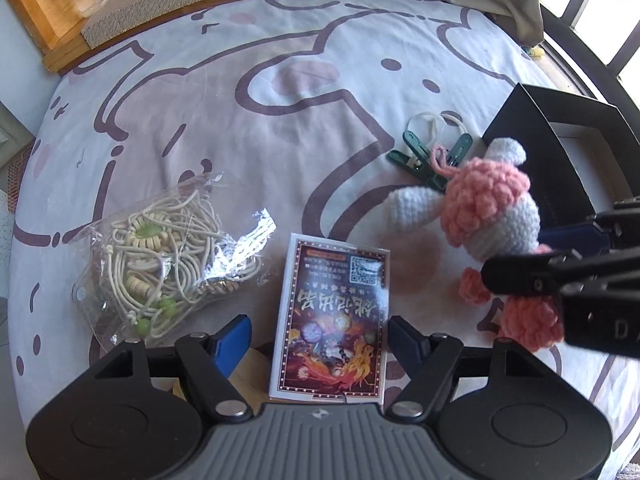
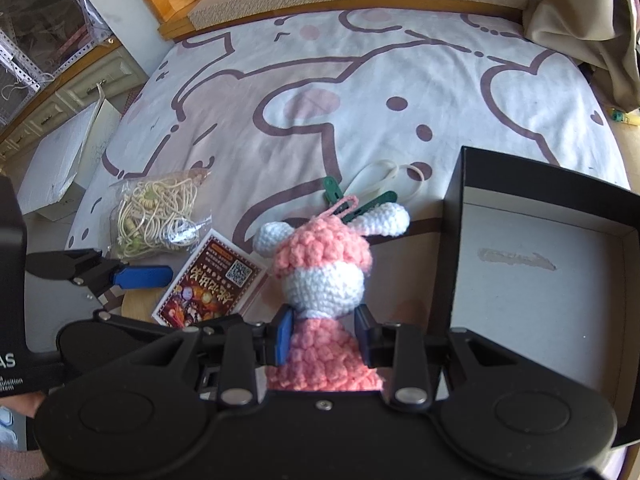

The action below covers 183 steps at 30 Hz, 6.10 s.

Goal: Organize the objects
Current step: 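Grasp the red printed card pack with the left gripper, then lift the card pack with the left gripper while the right gripper carries the bunny toward the black box, then lower the card pack into the black box and open the left gripper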

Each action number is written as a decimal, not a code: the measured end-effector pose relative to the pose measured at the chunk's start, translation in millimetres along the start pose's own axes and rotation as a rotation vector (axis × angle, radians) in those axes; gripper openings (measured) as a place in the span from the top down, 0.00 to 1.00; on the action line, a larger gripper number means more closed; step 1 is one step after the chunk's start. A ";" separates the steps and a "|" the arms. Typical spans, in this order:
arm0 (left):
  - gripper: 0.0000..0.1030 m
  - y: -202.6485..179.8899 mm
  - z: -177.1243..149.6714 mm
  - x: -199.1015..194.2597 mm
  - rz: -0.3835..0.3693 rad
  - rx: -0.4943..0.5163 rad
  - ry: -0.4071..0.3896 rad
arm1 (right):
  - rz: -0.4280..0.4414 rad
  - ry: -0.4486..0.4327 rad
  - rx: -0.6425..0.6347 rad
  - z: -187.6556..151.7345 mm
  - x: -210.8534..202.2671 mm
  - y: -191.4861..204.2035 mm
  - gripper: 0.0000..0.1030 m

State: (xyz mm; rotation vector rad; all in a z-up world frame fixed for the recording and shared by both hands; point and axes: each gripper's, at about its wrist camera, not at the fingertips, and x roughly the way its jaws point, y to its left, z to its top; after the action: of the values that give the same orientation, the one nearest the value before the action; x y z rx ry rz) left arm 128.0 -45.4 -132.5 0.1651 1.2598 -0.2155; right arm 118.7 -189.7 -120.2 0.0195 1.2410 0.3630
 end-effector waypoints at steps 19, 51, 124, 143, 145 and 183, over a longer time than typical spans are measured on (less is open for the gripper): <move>0.39 15.2 3.2 0.6 -0.026 -0.115 0.016 | -0.012 0.095 0.001 -1.9 24.8 5.9 0.66; 0.40 -2.9 -13.9 -13.9 -0.040 -0.029 0.052 | -0.015 -0.021 0.036 -4.9 -16.0 12.2 0.68; 0.42 22.3 -39.0 -151.4 0.004 -0.259 -0.301 | -0.038 -0.324 0.096 -48.3 -120.6 14.0 0.68; 0.42 29.1 -45.1 -163.1 0.030 -0.307 -0.319 | -0.087 -0.370 0.050 -45.8 -131.8 34.2 0.68; 0.42 29.5 -44.4 -163.2 0.031 -0.307 -0.318 | -0.083 -0.372 0.053 -44.3 -132.8 36.3 0.68; 0.42 -97.4 3.6 -150.2 -0.099 -0.117 -0.318 | -0.226 -0.436 0.254 -94.8 -188.3 -93.7 0.68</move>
State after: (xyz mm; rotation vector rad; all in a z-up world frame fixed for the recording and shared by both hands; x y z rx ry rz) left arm 63.3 -130.1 11.4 -0.0319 0.9609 -0.2423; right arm 3.6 -348.0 1.8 0.1662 0.8389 -0.0011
